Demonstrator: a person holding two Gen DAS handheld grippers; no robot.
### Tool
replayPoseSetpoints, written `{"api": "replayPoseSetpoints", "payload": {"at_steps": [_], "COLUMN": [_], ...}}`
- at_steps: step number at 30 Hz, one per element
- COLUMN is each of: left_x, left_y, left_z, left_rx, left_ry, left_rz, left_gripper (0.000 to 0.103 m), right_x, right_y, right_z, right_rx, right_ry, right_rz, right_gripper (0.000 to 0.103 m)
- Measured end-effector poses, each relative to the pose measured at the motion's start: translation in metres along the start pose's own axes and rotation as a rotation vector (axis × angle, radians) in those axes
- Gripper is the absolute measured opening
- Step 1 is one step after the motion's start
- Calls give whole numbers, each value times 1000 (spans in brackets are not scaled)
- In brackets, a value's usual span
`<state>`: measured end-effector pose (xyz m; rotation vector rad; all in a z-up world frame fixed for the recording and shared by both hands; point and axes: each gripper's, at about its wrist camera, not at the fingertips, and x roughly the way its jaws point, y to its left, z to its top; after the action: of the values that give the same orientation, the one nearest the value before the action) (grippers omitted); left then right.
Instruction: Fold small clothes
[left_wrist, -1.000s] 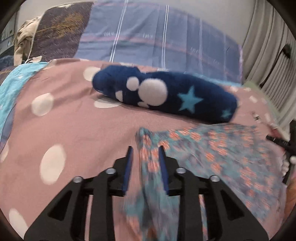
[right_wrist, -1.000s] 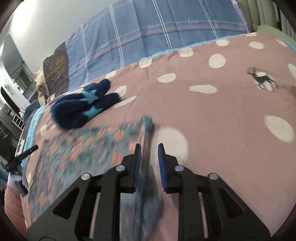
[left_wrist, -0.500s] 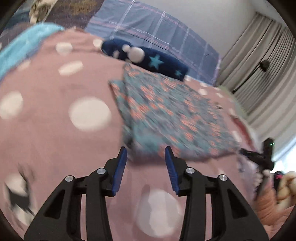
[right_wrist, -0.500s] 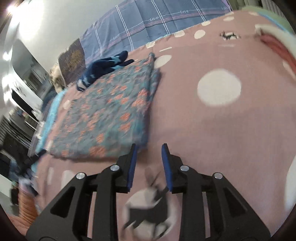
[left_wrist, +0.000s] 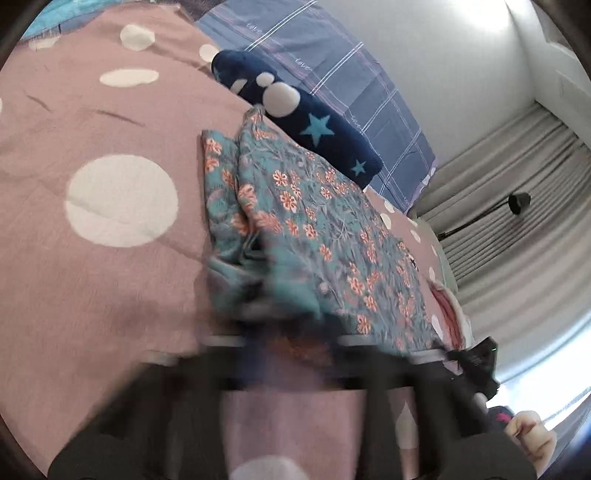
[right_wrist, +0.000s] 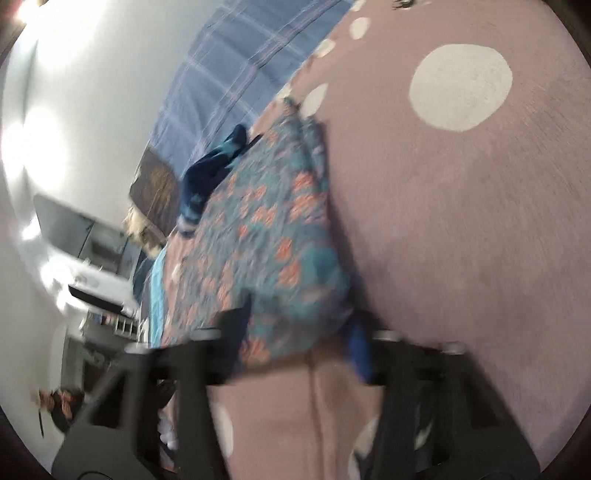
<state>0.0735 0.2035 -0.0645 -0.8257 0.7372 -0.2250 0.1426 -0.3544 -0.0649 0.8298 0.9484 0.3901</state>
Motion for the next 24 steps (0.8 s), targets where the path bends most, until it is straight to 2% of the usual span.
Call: {"api": "replayPoseSetpoints", "payload": {"at_steps": [2,5,8,11,12,14,15,16,17,18,19,21,23,24], "left_x": [-8,-37,-63,-75,-76,-74,-74,-75,-79,-83,-86,-86,-70,-48], "left_y": [-3,-24,-43,-39,-34,-17,-12,-9,-16,-31,-45,-81,-126,-155], "left_z": [4,6,0,-22,-30,-47,-51,-55,-57,-57,-58,-59,-66,-75], "left_rx": [-37,18,102,141,149,176,175,187,234,295,340,428,536,614], "left_ry": [-22,-72,-65,-13,3,29,37,38,15,-22,-52,-96,-82,-42], "left_rz": [-21,-27,24,94,136,271,357,500,597,670,690,632,496,409], "left_gripper": [4,2,2,2,2,3,3,3,3,6,11,19,30,36], "right_x": [-9,-36,-54,-64,-61,-55,-56,-62,-68,-78,-85,-96,-96,-91], "right_y": [4,22,36,23,18,6,3,1,2,5,9,18,23,25], "right_z": [1,1,-9,-34,-44,-60,-65,-66,-64,-59,-55,-39,-23,-15], "right_rx": [14,-50,-114,-149,-160,-205,-224,-225,-221,-232,-252,-336,-405,-443], "right_ry": [-14,-49,-39,16,44,81,77,77,70,35,1,-70,-100,-88], "right_rz": [21,75,31,-38,-68,-183,-183,-166,-164,-176,-193,-259,-309,-319], "right_gripper": [11,10,9,10,10,13,12,13,19,27,28,28,27,23]}}
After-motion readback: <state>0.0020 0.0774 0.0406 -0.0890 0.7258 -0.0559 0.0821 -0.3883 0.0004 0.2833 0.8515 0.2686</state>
